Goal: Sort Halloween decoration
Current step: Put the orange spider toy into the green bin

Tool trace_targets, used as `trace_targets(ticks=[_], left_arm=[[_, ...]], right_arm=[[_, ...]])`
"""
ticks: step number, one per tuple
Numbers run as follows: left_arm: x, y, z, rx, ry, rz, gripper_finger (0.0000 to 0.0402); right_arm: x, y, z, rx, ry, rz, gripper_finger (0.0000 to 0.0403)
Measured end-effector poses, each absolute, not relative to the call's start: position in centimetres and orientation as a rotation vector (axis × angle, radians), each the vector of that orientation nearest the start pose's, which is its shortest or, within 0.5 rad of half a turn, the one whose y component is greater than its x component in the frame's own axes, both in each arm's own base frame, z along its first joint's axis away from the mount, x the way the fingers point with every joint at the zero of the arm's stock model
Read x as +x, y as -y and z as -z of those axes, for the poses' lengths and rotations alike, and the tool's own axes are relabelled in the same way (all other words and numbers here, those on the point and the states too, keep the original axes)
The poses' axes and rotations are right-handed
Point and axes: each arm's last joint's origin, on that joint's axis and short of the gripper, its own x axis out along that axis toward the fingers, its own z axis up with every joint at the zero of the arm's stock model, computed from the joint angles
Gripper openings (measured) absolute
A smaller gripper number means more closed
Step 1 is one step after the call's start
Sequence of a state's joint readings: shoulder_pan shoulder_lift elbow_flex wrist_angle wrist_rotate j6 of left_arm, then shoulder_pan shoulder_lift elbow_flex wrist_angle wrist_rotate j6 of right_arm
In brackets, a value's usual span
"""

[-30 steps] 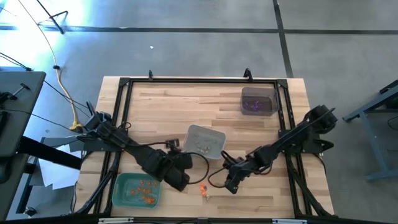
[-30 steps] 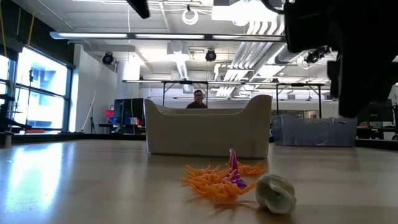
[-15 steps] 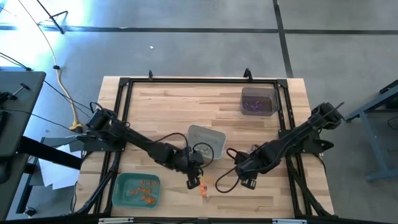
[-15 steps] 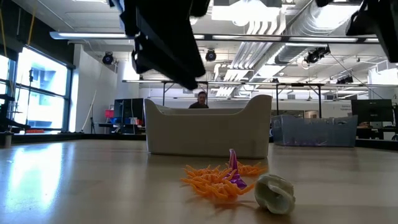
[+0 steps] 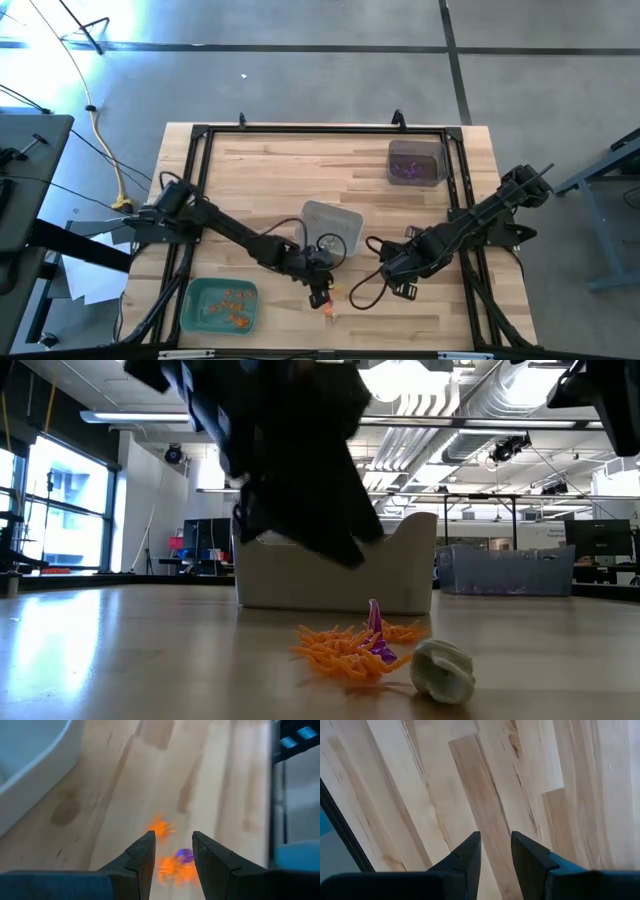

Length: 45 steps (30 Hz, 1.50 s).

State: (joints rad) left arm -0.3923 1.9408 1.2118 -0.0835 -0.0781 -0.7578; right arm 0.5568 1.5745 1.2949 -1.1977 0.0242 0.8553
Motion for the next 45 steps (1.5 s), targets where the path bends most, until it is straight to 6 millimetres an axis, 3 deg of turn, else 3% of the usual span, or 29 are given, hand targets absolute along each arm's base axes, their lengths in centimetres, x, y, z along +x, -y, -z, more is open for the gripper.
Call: trace_targets(ticks=[4,10,29,33,39,45], left_arm=[[38.1,15.2,-13.8,-0.509,-0.887,-0.04,0.0117],[38.4,15.1,-12.2,-0.444,-0.909,-0.029,0.0117],[38.7,15.7,-11.2,-0.434,-0.918,0.066,0.0114],[38.6,16.1,-11.1,-0.421,-0.924,0.091,0.0086],[38.3,16.6,-11.0,-0.434,-0.942,0.118,0.0011],[38.3,16.6,-11.0,-0.458,-0.948,0.11,0.0001]], right_arm=[[23.9,-14.8,-26.1,0.261,-1.48,0.203,0.01],[23.9,-14.8,-26.1,0.263,-1.484,0.202,0.01],[23.8,-14.8,-26.1,0.303,-1.493,0.232,0.01],[23.8,-14.8,-26.1,0.302,-1.493,0.233,0.01],[23.8,-14.8,-26.1,0.301,-1.493,0.232,0.01],[23.8,-14.8,-26.1,0.295,-1.493,0.226,0.01]])
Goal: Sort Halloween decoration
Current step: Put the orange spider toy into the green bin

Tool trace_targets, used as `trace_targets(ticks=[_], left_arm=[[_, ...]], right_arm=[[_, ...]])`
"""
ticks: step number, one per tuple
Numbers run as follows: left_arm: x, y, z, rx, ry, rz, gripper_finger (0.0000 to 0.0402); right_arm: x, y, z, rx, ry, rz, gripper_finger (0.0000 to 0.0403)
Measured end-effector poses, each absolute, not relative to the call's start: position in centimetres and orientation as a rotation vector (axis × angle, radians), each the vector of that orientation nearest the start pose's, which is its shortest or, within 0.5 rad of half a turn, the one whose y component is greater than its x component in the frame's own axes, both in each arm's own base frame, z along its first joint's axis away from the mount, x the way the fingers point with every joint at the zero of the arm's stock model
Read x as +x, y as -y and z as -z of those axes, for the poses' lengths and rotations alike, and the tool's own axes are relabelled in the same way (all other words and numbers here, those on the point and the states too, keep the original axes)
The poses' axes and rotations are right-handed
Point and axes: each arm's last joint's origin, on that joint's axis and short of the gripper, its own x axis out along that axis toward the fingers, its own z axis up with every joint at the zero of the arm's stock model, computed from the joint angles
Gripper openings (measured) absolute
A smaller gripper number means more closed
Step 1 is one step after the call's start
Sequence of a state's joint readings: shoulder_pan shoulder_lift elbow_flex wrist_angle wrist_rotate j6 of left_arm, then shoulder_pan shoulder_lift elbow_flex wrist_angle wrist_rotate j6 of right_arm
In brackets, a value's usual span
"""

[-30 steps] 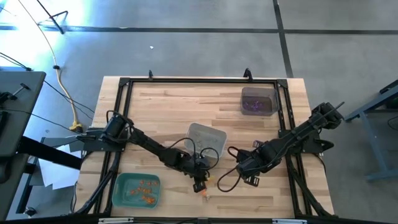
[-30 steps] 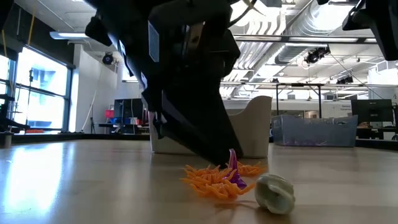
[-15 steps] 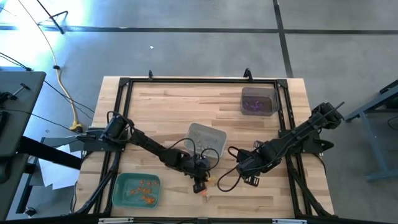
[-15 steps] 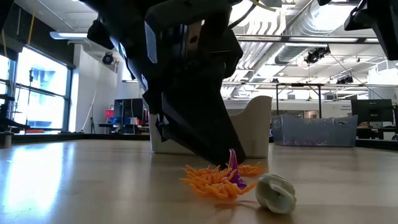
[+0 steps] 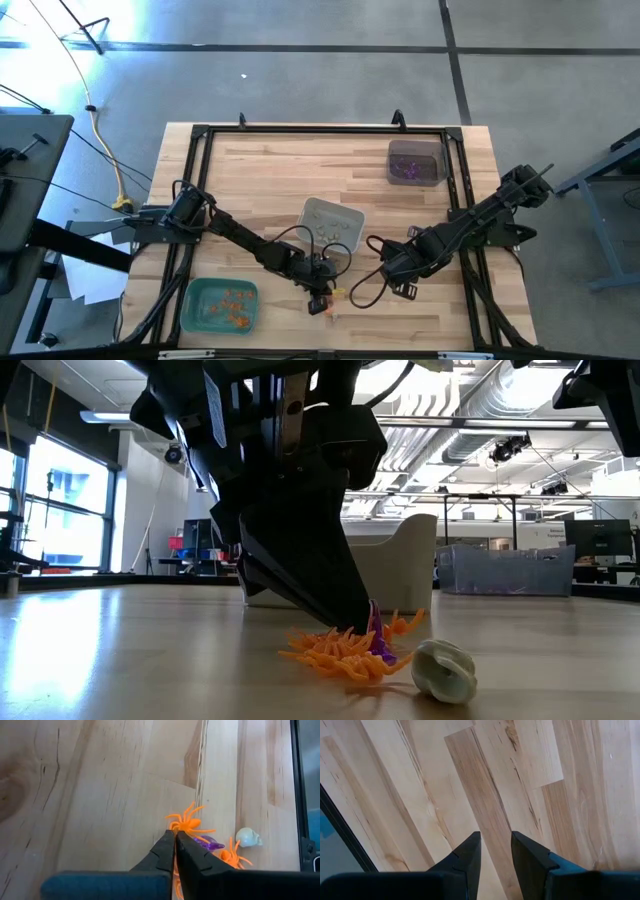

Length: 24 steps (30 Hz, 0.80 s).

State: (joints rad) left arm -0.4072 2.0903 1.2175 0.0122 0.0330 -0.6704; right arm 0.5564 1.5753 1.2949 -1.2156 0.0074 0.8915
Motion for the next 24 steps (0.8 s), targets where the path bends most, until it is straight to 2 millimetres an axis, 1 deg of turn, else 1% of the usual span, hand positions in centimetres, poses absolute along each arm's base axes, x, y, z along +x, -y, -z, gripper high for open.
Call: trace_targets(ticks=[10,15,20,24], left_arm=[[38.5,16.3,-11.1,-0.521,-0.945,0.077,0.0],[38.4,16.3,-11.5,-0.525,-0.939,0.083,0.0],[38.3,16.3,-12.7,-0.553,-0.924,0.103,0.0],[38.6,16.7,-14.0,-0.557,-0.896,0.123,0.0]], right_arm=[[23.8,-14.8,-26.1,0.293,-1.493,0.225,0.01],[23.8,-14.8,-26.1,0.293,-1.494,0.225,0.01],[23.6,-14.7,-26.1,0.274,-1.515,0.234,0.01],[23.2,-14.4,-26.1,0.246,-1.554,0.263,0.01]])
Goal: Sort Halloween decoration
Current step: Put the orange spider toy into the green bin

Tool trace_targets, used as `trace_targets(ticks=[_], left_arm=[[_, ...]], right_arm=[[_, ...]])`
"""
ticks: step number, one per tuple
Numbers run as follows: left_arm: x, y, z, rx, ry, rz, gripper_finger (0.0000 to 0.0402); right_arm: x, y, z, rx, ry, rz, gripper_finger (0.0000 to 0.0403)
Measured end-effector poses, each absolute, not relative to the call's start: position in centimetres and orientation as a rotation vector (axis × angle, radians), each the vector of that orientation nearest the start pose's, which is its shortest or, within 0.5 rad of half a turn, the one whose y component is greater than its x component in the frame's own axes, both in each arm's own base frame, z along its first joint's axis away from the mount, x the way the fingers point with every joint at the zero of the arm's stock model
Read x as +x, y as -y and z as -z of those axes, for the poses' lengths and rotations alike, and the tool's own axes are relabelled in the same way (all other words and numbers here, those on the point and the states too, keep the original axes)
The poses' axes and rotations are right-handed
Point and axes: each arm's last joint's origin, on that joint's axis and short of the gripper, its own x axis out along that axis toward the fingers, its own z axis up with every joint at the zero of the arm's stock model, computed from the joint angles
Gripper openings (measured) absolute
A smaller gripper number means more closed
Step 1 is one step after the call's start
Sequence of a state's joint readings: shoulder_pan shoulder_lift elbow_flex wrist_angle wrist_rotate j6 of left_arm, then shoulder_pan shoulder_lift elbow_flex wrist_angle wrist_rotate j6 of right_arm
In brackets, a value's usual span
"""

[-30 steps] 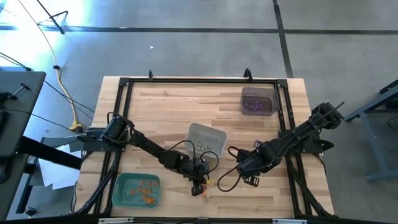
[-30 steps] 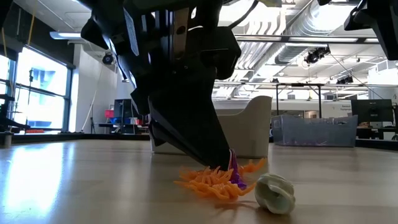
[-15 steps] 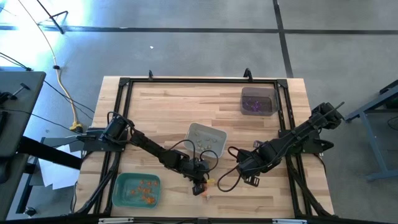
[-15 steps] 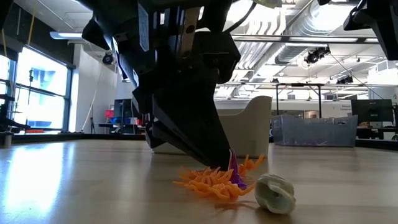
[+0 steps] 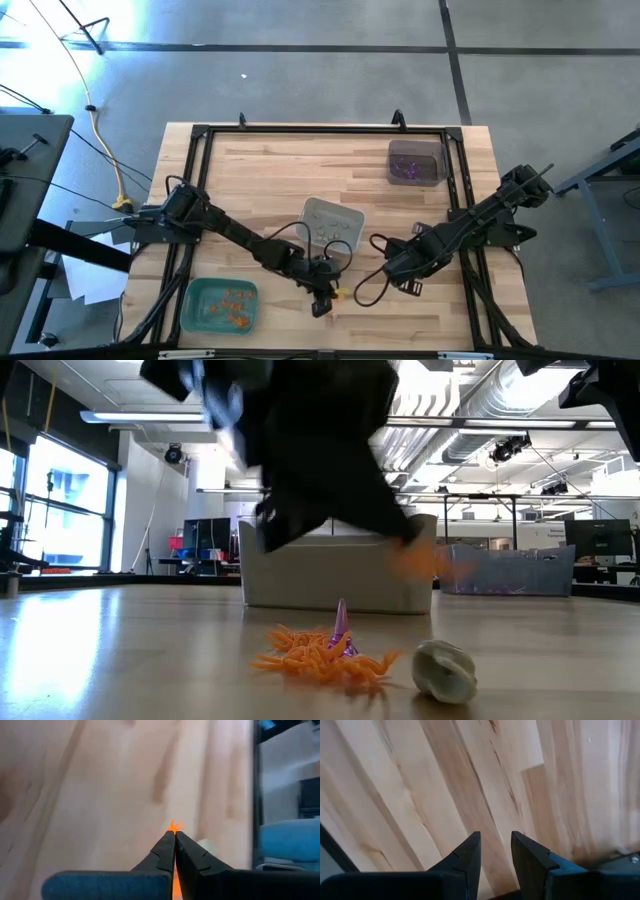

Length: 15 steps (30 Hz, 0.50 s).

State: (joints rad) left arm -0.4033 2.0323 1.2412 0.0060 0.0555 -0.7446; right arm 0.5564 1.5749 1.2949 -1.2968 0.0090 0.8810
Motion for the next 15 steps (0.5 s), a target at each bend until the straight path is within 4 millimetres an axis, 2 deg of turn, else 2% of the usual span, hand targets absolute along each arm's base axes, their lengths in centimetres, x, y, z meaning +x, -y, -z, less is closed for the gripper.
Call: trace_targets(ticks=[6,15], left_arm=[[39.6,17.3,-16.2,-0.516,-0.857,0.161,0.0],[39.7,17.2,-19.9,-0.332,-0.998,0.09,0.0]], right_arm=[[22.9,-14.2,-26.1,0.2,-1.585,0.257,0.01],[23.0,-14.2,-26.1,0.124,-1.584,0.164,0.01]])
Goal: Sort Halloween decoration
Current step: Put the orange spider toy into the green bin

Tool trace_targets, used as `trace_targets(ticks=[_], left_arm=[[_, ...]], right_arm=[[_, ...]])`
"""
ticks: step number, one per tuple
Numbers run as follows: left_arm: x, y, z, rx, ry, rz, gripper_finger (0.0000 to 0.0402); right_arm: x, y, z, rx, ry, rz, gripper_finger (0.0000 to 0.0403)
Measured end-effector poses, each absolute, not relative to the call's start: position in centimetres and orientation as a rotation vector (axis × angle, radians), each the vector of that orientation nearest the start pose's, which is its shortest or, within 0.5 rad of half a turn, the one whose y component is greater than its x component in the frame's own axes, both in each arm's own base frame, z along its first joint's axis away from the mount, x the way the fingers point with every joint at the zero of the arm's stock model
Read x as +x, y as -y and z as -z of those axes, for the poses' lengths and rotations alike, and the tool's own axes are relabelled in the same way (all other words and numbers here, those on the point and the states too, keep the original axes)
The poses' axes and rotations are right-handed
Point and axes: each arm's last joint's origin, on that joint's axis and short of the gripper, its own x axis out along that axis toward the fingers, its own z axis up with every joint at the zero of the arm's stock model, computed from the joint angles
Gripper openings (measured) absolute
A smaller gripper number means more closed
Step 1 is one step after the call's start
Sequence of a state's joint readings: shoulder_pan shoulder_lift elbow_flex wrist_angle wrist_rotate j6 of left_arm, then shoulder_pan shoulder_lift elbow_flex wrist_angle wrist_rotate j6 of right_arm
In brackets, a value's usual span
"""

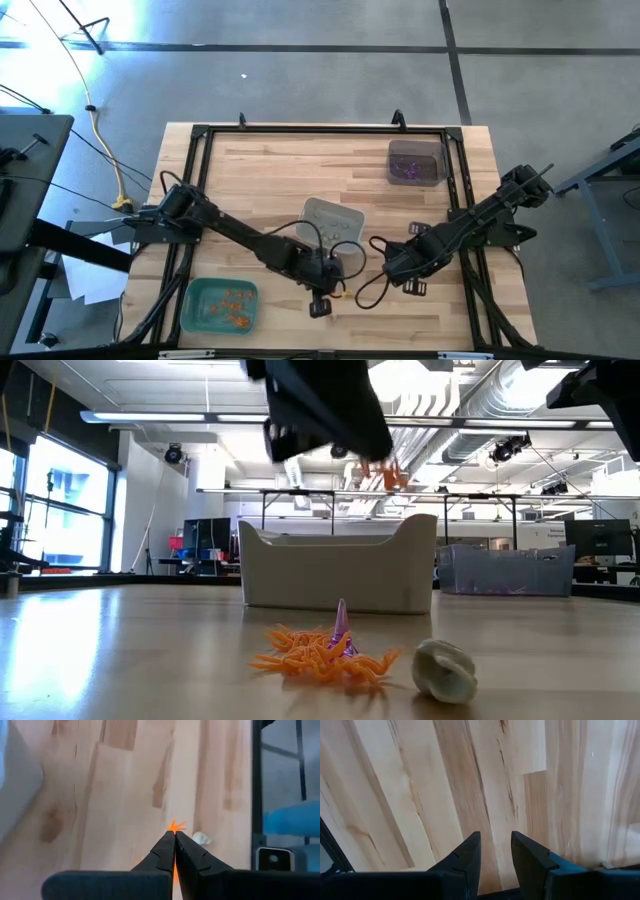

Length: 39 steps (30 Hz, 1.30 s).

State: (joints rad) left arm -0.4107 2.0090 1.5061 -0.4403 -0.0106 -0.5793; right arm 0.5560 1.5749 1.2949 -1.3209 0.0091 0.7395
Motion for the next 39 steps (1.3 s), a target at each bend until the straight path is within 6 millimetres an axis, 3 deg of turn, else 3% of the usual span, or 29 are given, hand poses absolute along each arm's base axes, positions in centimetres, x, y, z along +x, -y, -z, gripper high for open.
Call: trace_targets(ticks=[9,16,21,27,34,39], left_arm=[[39.6,18.1,-25.9,-0.16,-1.027,0.098,0.0],[37.5,18.7,-30.8,-0.082,-1.12,0.03,0.0],[34.8,19.5,-33.8,-0.051,-1.178,-0.079,0.0],[31.7,20.8,-35.2,-0.1,-1.261,-0.215,0.0],[29.3,22.8,-36.2,-0.222,-1.242,-0.237,0.0],[27.5,23.6,-35.4,-0.288,-1.299,-0.275,0.0]], right_arm=[[23.0,-14.2,-26.1,0.103,-1.583,0.135,0.01],[23.0,-14.2,-26.1,0.099,-1.583,0.131,0.01],[23.1,-14.3,-26.1,0.103,-1.578,0.129,0.01],[23.4,-14.4,-26.1,0.119,-1.548,0.112,0.01],[23.9,-14.8,-26.1,0.153,-1.494,0.085,0.01],[24.4,-15.1,-26.2,0.185,-1.449,0.066,0.01]])
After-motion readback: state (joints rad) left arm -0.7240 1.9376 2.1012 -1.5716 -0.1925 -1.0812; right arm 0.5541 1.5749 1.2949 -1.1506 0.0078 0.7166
